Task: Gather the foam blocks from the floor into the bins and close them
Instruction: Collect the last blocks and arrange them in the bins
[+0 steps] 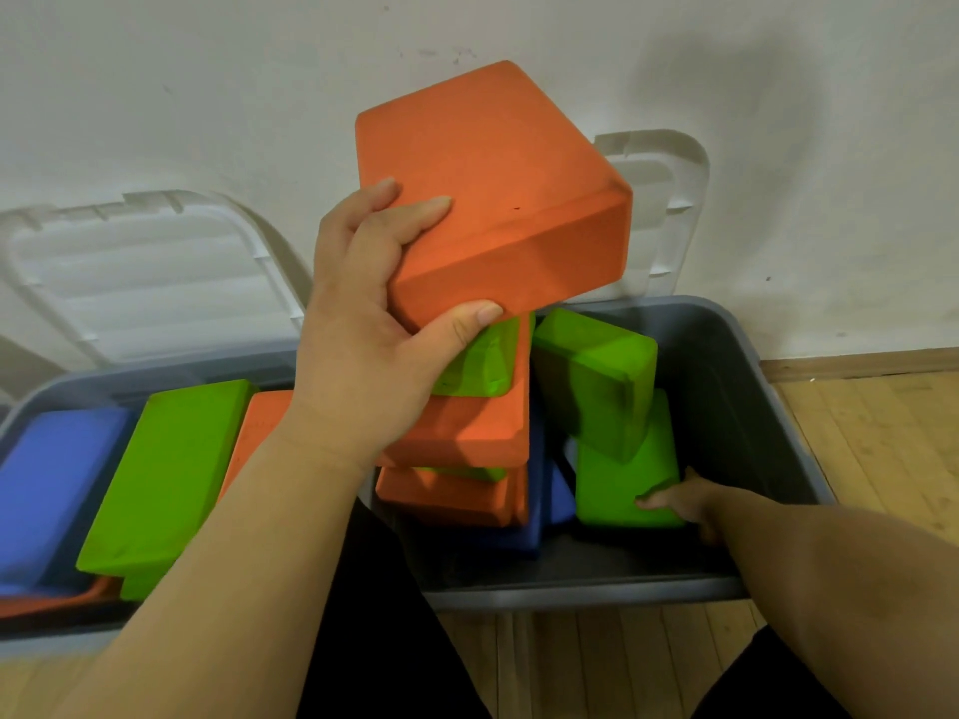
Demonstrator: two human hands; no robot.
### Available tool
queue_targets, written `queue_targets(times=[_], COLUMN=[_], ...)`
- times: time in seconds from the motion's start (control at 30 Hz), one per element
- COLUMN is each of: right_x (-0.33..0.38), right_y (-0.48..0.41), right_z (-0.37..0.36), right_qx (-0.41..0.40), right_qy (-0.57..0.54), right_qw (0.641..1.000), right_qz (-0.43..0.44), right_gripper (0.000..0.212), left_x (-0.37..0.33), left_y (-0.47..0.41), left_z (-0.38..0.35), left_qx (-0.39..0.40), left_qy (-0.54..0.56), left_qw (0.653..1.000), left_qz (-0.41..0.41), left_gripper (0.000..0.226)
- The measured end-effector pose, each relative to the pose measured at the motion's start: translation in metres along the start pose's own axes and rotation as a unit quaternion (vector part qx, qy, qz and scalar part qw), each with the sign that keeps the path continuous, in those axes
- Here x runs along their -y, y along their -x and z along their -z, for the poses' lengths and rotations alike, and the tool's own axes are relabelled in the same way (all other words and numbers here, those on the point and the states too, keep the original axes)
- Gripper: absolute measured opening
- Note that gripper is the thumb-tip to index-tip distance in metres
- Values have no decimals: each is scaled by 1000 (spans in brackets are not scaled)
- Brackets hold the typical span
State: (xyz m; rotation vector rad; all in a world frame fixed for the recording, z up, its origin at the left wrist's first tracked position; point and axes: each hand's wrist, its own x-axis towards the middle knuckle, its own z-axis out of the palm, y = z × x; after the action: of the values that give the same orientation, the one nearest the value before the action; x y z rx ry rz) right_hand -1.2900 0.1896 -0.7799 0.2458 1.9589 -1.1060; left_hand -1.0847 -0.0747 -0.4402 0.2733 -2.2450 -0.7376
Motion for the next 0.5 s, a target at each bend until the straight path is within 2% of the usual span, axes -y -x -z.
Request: queue_targets(times=[0.07, 0.2, 0.3, 0.37, 0.43, 0.5], right_x=[3, 9, 30, 39, 54, 73], right_y=[2, 4, 40, 40, 42, 51], right_z=[0, 1, -3, 5, 17, 31], right_qx=[-1, 2, -7, -32, -61, -66], right_qy=[-11, -40, -78, -57, 29, 116], right_qw=[1000, 999, 997, 998, 998, 991], right_qz=[4, -12, -24, -12, -14, -23], right_gripper=[121, 128, 97, 90, 102, 125], left_x=[3, 5, 4, 5, 7, 8], left_y=[-1, -3, -4, -5, -4, -5], left_z=[2, 0, -1, 0, 1, 2], left_qx=[-11, -27, -36, -35, -37, -43], left_qy=[-5, -24, -21, -22, -21, -20], left_qw=[1000, 999, 999, 999, 999, 998], left_qz=[6, 14, 28, 29, 30, 36], left_gripper=[66, 65, 65, 65, 65, 65])
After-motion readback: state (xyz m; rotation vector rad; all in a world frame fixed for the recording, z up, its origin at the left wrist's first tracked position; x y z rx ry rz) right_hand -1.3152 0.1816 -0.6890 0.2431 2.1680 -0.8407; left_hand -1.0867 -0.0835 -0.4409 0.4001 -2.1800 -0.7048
